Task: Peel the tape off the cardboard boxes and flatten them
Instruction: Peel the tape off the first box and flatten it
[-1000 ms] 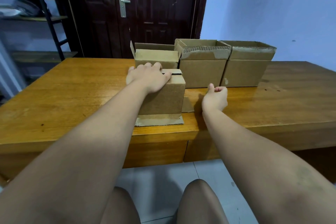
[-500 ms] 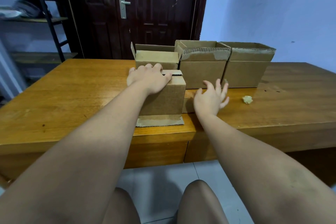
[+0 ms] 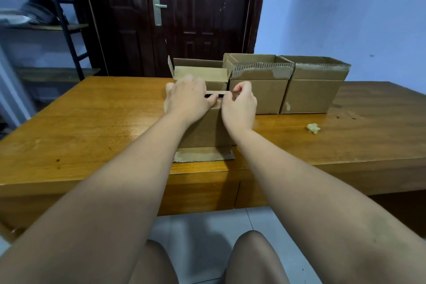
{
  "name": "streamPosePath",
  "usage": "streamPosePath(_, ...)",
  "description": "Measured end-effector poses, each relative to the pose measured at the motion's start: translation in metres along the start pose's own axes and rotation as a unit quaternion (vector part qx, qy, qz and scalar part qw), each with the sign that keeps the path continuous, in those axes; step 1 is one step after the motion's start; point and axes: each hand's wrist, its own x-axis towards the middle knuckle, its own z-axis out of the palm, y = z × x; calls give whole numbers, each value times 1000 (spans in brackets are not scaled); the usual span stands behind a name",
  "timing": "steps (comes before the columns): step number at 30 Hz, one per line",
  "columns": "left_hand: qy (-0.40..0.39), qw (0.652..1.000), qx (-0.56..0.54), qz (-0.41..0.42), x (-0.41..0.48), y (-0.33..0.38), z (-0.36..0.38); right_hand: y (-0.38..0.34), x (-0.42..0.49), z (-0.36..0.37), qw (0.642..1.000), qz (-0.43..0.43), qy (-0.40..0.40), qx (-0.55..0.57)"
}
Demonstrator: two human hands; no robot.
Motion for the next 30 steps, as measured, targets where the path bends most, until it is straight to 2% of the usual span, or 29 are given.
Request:
streamPosePath(3, -13, 997, -66, 40, -1, -5, -3, -2, -2, 1, 999, -35, 29, -10)
streamPosePath(5, -11, 993, -97, 63, 1, -10, -2, -3, -2, 2, 998, -61, 20, -24)
streamPosePath(9, -31, 992, -72, 100, 4, -15, 2, -1, -4, 2, 999, -25, -29, -11)
streamPosePath(14, -69, 995, -20, 73, 0, -8, 1, -1, 0, -2, 995, -7, -99, -25)
streamPosePath(16, -81, 993, -36, 75, 2, -8, -1, 0, 2, -2, 993, -2, -118, -26)
streamPosePath(19, -171, 979, -88, 63, 6, -13, -11, 2, 4, -2, 992, 4, -123, -14)
streamPosePath(21, -220, 971, -54, 78, 7, -14, -17, 2, 7, -4, 990, 8, -144, -6)
streamPosePath(23, -230, 969, -24, 86, 6, -14, -20, -5, 10, -10, 981, 7, -193, -30)
streamPosePath(26, -215, 972, -5, 94, 4, -12, -25, -21, 20, -25, 960, 29, -274, -44)
streamPosePath(30, -182, 968, 107, 135, 3, -6, -38, -42, 40, -35, 949, 72, -280, -122)
